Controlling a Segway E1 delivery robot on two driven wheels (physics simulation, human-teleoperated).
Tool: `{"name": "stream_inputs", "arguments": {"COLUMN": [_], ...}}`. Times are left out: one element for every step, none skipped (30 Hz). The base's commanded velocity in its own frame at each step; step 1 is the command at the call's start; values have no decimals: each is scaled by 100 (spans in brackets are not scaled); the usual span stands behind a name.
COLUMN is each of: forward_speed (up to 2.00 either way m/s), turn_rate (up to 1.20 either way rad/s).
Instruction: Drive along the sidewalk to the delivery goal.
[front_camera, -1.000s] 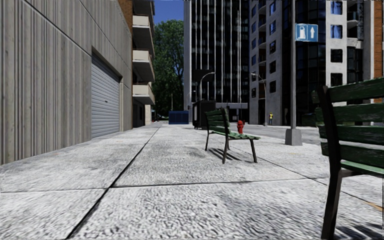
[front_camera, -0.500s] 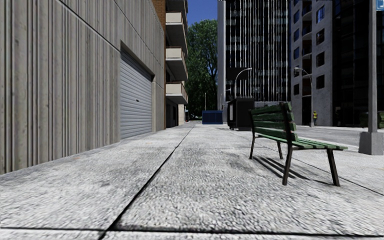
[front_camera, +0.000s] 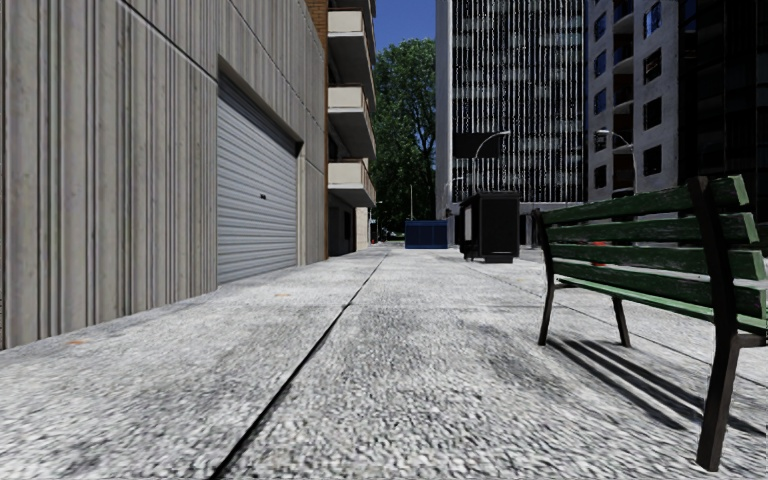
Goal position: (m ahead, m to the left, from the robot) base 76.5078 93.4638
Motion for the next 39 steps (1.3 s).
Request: {"name": "stream_inputs", "arguments": {"forward_speed": [200,200,200,200,200,200,200,200,200,200,200,200,200,200,200,200,200,200,200,200,200,200,200,200,200,200,200,200,200,200,200,200,200,200,200,200,200,200,200], "turn_rate": [0,0,0,0,0,0,0,0,0,0,0,0,0,0,0,0,0,0,0,0,0,0,0,0,0,0,0,0,0,0,0,0,0,0,0,0,0,0,0]}}
